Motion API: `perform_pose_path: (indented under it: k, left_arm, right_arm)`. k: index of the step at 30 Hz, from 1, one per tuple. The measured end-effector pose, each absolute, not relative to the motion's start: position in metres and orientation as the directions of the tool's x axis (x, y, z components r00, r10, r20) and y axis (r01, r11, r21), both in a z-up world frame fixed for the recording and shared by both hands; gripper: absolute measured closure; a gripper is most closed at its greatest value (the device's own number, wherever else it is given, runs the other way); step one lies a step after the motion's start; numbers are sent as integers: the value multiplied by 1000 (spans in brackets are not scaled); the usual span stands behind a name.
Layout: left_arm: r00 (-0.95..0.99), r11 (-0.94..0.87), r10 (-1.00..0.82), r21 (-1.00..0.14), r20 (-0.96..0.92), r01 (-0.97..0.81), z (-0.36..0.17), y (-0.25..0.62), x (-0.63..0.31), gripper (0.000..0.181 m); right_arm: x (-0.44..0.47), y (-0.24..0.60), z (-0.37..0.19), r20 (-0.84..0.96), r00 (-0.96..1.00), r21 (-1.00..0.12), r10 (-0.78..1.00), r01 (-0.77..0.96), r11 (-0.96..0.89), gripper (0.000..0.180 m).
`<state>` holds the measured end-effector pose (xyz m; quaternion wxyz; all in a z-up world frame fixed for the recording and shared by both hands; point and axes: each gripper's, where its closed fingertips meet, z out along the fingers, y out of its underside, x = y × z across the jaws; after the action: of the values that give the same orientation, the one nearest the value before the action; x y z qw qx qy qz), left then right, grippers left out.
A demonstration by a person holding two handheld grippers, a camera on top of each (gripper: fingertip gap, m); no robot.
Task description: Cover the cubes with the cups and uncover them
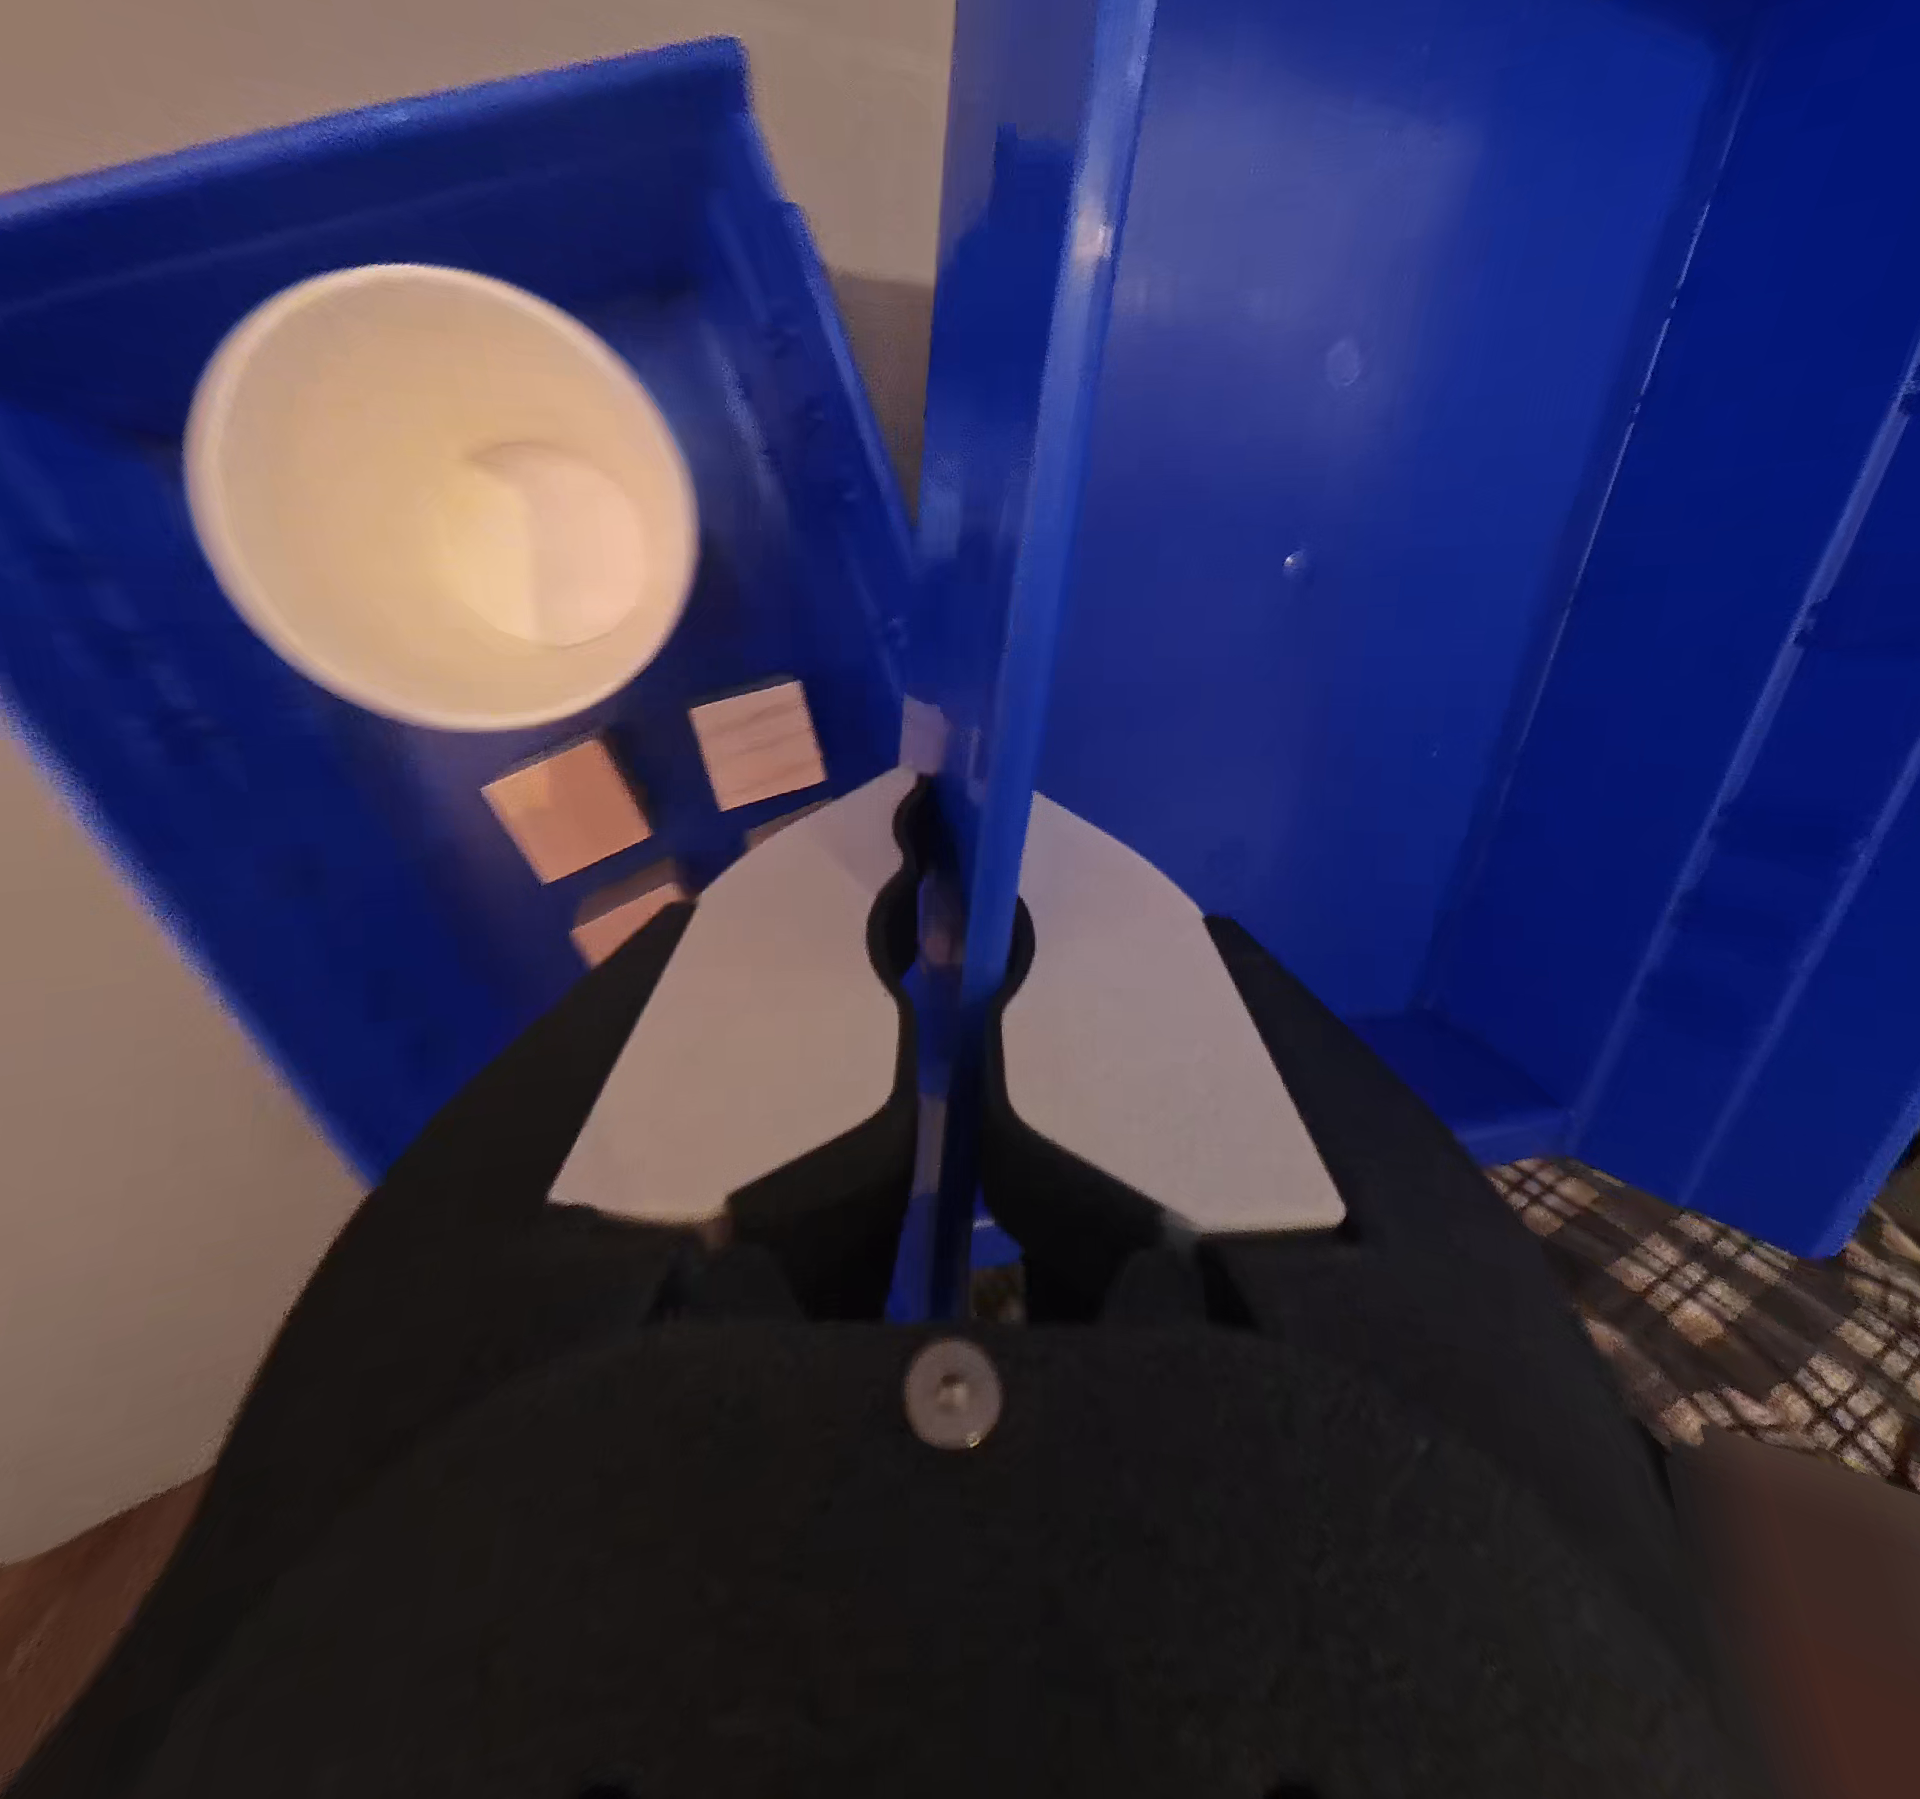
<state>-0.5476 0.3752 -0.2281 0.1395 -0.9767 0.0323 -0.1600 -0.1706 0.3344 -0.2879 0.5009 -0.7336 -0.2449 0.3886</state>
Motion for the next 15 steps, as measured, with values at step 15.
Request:
perform_pose_path:
  k: [15]
  left_arm:
    - [949,-978,-107,-203,297,-47,-305,403,-452,170]
  right_arm:
    - [-164,335,-294,-341,586,-908,735,-3,-419,126]
